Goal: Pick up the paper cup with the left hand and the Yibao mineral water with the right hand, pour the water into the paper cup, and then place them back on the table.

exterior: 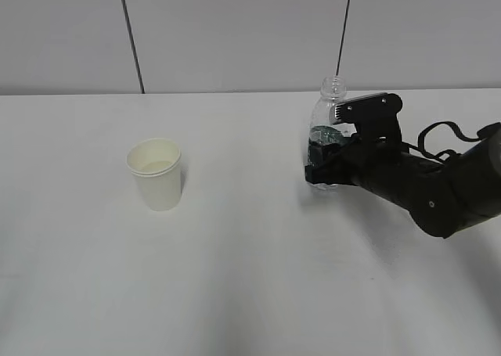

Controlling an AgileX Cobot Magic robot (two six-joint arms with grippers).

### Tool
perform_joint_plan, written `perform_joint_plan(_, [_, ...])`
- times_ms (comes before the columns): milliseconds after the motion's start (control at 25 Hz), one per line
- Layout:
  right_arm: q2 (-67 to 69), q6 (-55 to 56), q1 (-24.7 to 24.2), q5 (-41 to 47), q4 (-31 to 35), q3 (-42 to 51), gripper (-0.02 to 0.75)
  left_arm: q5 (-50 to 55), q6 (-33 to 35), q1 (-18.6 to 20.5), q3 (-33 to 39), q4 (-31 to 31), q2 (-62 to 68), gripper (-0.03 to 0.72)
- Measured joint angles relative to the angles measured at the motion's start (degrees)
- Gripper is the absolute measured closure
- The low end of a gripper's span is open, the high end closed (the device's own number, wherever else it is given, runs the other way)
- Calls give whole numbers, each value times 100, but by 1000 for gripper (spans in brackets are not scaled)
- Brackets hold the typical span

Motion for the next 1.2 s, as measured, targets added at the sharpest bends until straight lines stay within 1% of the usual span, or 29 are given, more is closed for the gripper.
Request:
perform_joint_plan(320, [175, 115, 0, -210, -190, 0, 337, 0, 0, 0, 0, 0, 0, 242])
perform_joint_plan(520, [213, 161, 0, -361, -240, 0, 277, 0, 0, 0, 0, 0, 0, 242])
perform_joint_plan(760, [211, 161, 0, -409, -343, 0, 174, 0, 0, 0, 0, 0, 0, 251])
perform_joint_plan(840, [211, 161, 0, -454, -368, 0, 154, 0, 0, 0, 0, 0, 0, 252])
perform_joint_plan(1080, [199, 161, 0, -484, -366, 44, 144, 0, 0, 0, 0, 0, 0, 253])
perform_joint_plan(1200, [23, 161, 0, -459, -366, 308, 144, 0, 0, 0, 0, 0, 0, 253])
